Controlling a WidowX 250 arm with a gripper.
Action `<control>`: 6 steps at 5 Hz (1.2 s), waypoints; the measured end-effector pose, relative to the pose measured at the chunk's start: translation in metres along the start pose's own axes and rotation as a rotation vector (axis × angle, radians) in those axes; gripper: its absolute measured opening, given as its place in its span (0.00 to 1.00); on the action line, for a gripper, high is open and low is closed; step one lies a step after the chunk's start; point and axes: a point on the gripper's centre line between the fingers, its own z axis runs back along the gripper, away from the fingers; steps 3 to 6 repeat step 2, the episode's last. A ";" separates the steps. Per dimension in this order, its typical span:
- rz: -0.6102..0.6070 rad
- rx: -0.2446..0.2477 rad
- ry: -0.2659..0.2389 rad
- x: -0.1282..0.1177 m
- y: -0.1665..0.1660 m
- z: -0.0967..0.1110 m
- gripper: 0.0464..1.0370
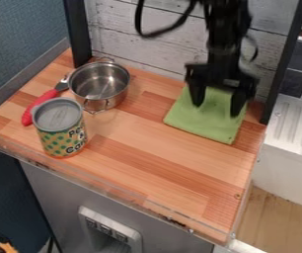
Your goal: Move the microfabric cloth on the upper right side of the table
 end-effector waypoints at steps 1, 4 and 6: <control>0.011 -0.010 -0.036 0.017 -0.001 0.026 0.96; 0.005 -0.023 -0.050 0.018 0.001 0.045 0.96; 0.005 -0.023 -0.050 0.018 0.001 0.045 0.96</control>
